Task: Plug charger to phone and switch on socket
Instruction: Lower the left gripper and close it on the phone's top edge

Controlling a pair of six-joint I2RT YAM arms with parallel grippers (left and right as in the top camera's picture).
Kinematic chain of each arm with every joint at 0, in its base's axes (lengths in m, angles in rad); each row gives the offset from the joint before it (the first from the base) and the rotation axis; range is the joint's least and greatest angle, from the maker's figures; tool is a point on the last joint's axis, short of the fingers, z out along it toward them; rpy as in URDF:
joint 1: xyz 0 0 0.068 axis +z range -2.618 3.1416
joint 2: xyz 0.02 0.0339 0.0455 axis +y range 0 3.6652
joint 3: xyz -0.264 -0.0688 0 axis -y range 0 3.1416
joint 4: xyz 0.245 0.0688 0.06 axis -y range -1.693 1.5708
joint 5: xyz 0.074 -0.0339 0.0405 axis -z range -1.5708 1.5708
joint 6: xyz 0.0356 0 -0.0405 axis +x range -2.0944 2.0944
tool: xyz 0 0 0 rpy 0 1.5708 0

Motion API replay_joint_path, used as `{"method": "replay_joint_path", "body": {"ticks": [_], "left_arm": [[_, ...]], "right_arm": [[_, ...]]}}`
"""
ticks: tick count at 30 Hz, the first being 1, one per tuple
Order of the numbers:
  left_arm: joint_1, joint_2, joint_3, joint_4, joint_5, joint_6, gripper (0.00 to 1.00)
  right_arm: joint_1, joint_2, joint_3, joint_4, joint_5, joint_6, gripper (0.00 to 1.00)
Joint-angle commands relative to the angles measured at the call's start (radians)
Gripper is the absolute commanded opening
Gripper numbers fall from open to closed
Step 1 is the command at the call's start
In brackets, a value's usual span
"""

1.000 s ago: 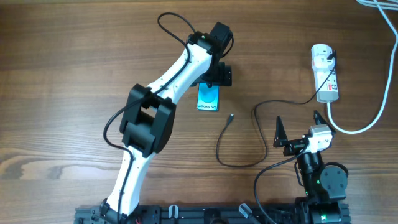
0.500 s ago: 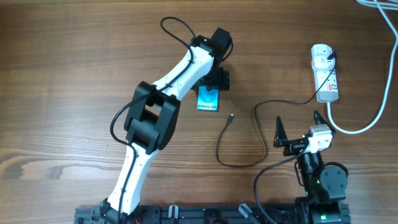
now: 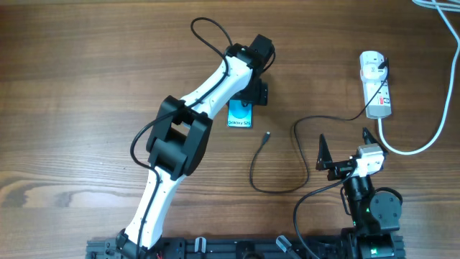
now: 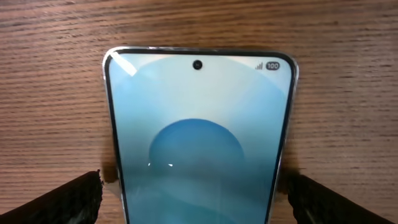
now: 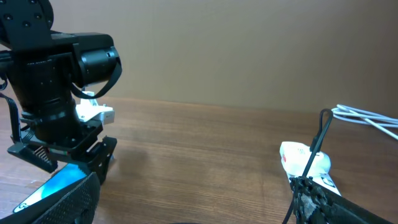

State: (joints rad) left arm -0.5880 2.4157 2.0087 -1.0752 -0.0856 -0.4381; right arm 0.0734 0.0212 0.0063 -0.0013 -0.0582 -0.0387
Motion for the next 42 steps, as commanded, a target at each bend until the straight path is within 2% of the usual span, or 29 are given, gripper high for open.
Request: {"method": "replay_joint_path", "body": {"ticks": [1,15,28,35,42], "left_arm": [[0.0,0.019,0.004,0.002,-0.025,0.012,1.0],[0.002,0.019,0.004,-0.055,-0.047,0.016,1.0],[0.002,0.019,0.004,-0.04,-0.046,0.015,1.0],[0.037,0.019,0.004,-0.015,0.082,0.015,1.0],[0.042,0.019,0.004,-0.012,0.082,0.016,0.99]], "right_arm": [[0.002,-0.007,-0.002,0.003,0.009,0.013,1.0],[0.002,-0.007,-0.002,0.003,0.009,0.013,1.0],[0.002,-0.007,-0.002,0.003,0.009,0.013,1.0],[0.002,-0.007,-0.002,0.003,0.009,0.013,1.0],[0.002,-0.007,-0.002,0.003,0.009,0.013,1.0]]}}
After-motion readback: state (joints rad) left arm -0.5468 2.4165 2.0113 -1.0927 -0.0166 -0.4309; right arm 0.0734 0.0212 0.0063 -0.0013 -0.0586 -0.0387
